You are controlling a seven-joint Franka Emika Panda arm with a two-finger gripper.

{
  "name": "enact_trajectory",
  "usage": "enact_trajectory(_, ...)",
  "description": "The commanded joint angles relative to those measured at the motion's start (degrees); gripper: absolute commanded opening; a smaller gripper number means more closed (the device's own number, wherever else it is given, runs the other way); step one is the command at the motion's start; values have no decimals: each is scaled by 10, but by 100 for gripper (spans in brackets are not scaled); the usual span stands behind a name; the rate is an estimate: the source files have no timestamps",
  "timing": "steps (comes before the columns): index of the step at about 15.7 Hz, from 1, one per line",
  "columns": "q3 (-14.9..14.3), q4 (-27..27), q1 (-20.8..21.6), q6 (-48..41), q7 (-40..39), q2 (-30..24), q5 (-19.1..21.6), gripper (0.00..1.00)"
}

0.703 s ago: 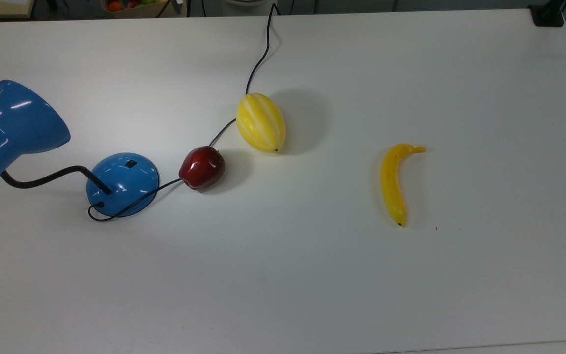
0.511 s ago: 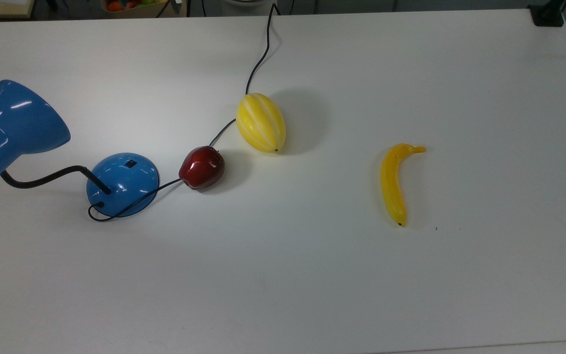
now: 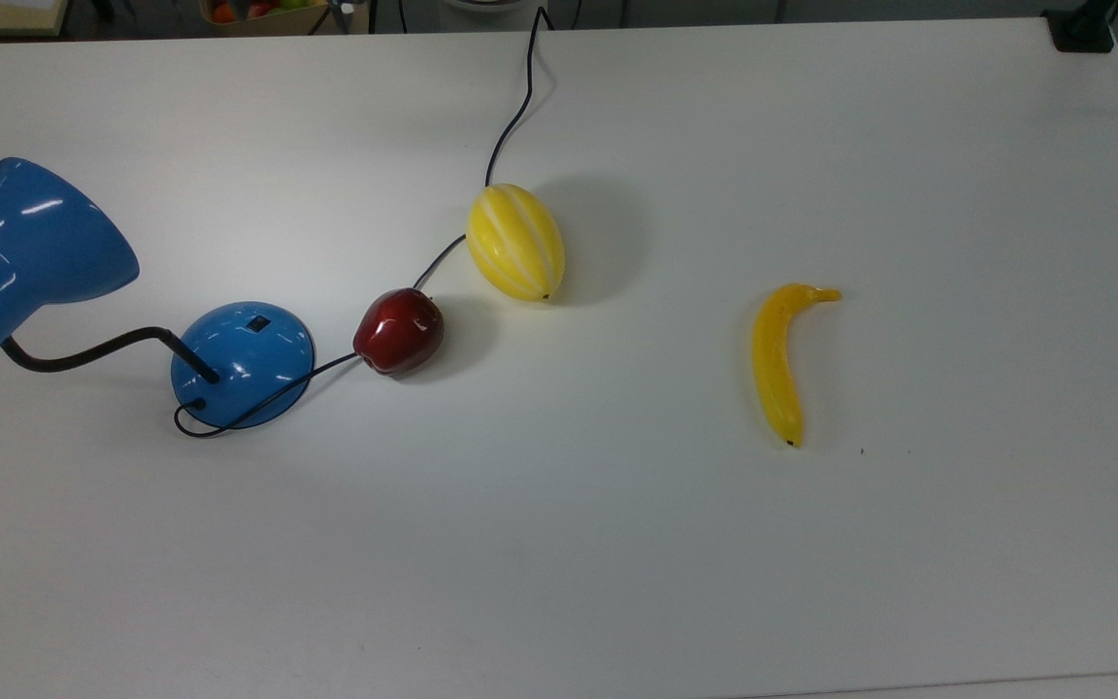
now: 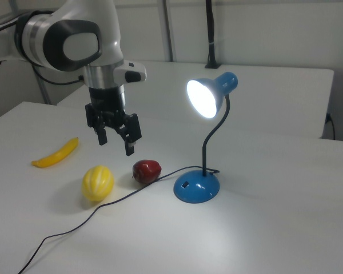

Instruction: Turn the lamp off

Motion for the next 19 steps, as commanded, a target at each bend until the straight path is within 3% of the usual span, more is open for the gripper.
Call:
enact_trajectory(1, -3, 9, -12, 57, 11, 24, 6, 42)
enact_trajectory(3, -3, 9, -20, 107, 29, 39, 11, 19)
enact_trajectory(5, -3, 7, -29, 174, 68, 61, 11, 3)
enact_trajectory(6, -3, 6, -32, 206, 75, 75, 11, 0)
enact_trajectory(10, -18, 7, -39, 307, 116, 113, 11, 0)
enact_trajectory(19, -19, 3, -47, 396, 128, 183, 12, 0)
